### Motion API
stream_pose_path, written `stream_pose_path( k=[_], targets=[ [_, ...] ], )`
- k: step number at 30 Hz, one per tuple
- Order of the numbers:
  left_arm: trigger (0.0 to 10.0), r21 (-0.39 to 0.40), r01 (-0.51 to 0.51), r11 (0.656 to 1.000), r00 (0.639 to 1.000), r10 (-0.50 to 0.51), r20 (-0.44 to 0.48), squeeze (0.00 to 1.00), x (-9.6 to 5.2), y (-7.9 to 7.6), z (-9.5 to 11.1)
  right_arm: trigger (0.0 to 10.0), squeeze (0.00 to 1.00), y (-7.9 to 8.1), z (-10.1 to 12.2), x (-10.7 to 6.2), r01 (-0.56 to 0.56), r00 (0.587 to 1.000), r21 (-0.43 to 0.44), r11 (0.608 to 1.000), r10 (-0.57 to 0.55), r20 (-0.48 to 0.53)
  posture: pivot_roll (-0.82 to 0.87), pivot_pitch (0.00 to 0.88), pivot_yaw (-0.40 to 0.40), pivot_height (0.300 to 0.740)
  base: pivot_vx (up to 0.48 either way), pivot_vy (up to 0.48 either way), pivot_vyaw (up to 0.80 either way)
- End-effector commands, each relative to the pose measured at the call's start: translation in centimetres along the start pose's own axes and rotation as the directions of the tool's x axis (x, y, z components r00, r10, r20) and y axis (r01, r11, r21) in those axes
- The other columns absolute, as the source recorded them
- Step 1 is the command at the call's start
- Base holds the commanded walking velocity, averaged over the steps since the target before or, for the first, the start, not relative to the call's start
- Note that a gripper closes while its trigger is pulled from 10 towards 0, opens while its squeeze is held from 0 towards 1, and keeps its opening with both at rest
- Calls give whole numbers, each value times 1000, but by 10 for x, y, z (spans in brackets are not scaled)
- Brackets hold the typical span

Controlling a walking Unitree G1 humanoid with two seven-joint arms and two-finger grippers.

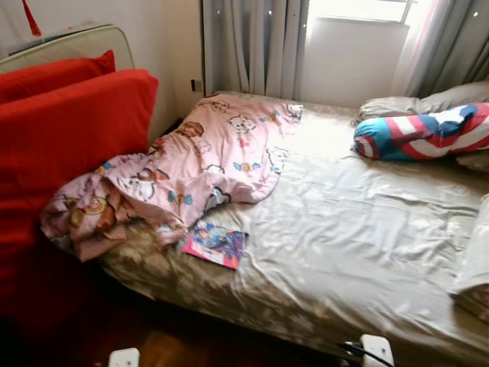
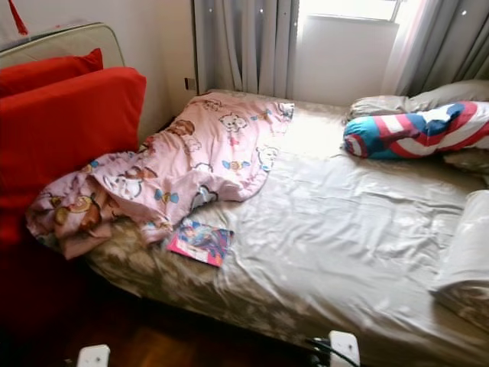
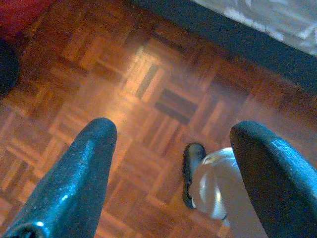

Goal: Clean up the room

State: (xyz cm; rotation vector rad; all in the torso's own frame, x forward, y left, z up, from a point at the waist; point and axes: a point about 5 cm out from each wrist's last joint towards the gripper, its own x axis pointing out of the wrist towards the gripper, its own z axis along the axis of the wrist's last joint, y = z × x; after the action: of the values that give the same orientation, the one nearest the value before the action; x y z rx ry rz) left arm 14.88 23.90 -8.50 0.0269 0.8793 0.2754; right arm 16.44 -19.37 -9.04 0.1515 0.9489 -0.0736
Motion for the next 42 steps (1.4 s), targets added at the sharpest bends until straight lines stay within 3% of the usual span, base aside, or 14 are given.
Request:
stream_pose_path(
  k=[1, 16, 31, 42],
  targets=[
    [10000, 9, 5, 1000, 1000, -4, -19, 0, -1, -1, -4, 10000, 0, 4, 3, 1, -8, 1000, -8, 1000, 8, 7, 58, 0, -44, 740, 0, -330, 0],
    [10000, 31, 18, 999, 1000, -18, -25, 0, -1, -3, -4, 10000, 0, 4, 1, 1, -4, 1000, -1, 1000, 4, 0, 43, 0, -34, 740, 0, -327, 0],
    [10000, 41, 28, 999, 999, -27, -27, 0, -1, -3, -5, 10000, 0, 4, 0, 1, -7, 1000, -11, 1000, 6, -5, 37, 0, -34, 740, 0, -327, -664],
    [10000, 46, 34, 998, 999, -33, -27, 0, 0, -6, -3, 10000, 0, 4, 1, 1, -7, 1000, 0, 1000, 7, 10, 36, 0, -34, 740, 0, -327, 0]
  ],
)
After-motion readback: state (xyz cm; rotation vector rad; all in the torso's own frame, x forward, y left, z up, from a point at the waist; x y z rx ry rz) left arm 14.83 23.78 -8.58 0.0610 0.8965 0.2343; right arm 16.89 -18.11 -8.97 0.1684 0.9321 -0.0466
